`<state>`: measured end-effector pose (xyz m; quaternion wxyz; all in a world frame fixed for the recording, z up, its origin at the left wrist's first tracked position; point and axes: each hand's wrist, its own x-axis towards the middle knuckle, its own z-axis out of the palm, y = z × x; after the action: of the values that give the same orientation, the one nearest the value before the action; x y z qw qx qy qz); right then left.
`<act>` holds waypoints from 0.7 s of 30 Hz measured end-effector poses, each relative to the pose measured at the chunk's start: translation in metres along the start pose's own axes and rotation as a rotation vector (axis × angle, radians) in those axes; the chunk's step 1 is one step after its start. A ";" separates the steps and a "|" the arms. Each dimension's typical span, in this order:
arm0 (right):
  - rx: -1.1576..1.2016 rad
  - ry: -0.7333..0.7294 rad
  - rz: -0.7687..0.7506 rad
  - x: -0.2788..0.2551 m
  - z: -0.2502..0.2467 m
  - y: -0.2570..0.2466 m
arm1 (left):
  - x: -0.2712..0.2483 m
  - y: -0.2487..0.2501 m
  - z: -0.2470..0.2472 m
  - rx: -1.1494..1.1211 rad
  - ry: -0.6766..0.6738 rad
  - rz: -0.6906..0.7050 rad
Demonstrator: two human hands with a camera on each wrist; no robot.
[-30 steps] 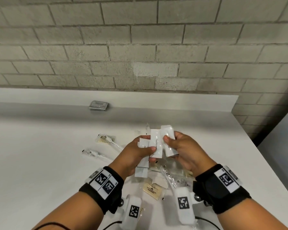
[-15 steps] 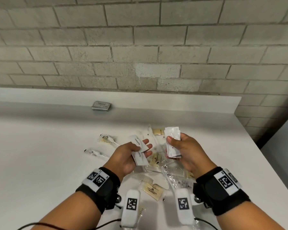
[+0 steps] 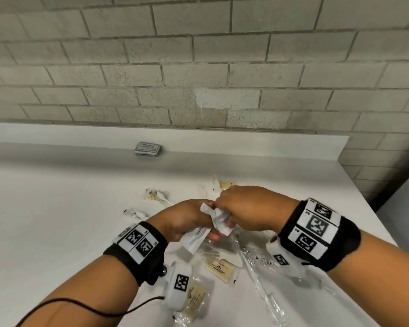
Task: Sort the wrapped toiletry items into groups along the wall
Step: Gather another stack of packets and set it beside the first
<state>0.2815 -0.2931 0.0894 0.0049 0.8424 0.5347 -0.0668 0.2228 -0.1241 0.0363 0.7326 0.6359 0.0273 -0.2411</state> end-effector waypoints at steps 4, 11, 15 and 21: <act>0.160 0.028 0.153 -0.009 0.017 0.005 | 0.002 -0.009 -0.006 -0.369 0.040 0.006; 0.706 0.189 0.532 -0.016 0.042 0.026 | 0.009 -0.026 -0.014 -0.707 0.310 -0.013; 0.814 0.153 0.352 -0.026 0.032 0.025 | 0.008 -0.029 -0.016 -0.532 0.217 -0.071; 0.151 0.102 -0.095 -0.018 0.022 0.003 | 0.005 -0.015 -0.004 -0.425 0.003 -0.084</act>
<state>0.2743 -0.3118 0.0697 -0.0894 0.8164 0.5670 -0.0640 0.2221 -0.1232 0.0202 0.8395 0.4659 0.1049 -0.2592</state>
